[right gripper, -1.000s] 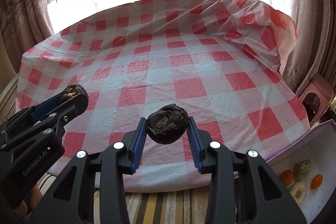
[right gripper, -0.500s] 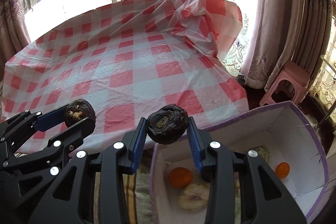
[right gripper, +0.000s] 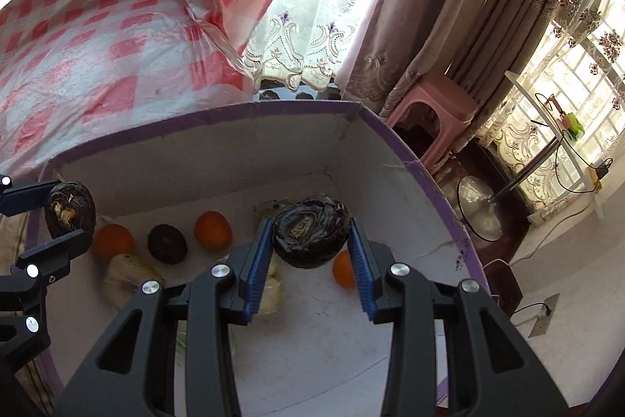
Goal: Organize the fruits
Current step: 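Carry both dark fruits over the white box, then open both tools to drop the dark fruits into the box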
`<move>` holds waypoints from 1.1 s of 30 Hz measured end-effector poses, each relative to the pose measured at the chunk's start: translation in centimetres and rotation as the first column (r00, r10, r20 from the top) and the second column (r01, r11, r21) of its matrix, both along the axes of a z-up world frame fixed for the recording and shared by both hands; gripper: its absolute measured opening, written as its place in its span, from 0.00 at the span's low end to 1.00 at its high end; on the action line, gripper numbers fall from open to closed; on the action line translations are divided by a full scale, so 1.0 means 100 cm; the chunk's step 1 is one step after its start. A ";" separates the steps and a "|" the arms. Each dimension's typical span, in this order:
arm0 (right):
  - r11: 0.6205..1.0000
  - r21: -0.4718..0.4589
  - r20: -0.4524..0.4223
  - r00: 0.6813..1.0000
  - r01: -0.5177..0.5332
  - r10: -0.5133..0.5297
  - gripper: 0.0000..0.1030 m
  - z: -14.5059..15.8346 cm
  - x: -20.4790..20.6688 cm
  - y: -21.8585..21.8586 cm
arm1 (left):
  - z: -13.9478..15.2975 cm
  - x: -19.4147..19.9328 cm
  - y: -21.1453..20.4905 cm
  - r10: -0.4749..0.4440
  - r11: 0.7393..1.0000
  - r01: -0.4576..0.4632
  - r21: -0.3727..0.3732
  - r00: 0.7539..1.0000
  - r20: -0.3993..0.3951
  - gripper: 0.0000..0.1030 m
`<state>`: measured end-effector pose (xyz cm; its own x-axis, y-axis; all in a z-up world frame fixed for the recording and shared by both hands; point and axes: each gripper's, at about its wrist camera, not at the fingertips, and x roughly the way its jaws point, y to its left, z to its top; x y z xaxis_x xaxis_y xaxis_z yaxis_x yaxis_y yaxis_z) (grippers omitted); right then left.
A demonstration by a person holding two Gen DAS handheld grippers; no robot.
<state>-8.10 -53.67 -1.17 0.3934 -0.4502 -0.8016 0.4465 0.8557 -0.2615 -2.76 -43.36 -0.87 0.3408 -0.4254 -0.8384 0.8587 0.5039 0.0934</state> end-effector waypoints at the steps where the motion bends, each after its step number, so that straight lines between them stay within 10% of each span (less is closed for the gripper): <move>1: 1.000 -0.002 -0.018 1.000 0.004 -0.004 0.38 -0.004 -0.001 -0.002 | -0.004 -0.001 -0.005 -0.014 1.000 0.014 0.019 1.000 0.000 0.37; 15: 0.999 0.030 -0.168 0.986 -0.020 0.025 0.39 -0.048 0.008 -0.004 | -0.038 0.001 -0.032 -0.054 0.984 0.052 0.170 0.999 0.007 0.37; 33: 0.998 0.059 -0.121 0.993 0.004 0.003 0.56 -0.042 0.004 -0.013 | -0.041 0.001 -0.036 -0.043 0.984 0.037 0.174 0.999 0.031 0.42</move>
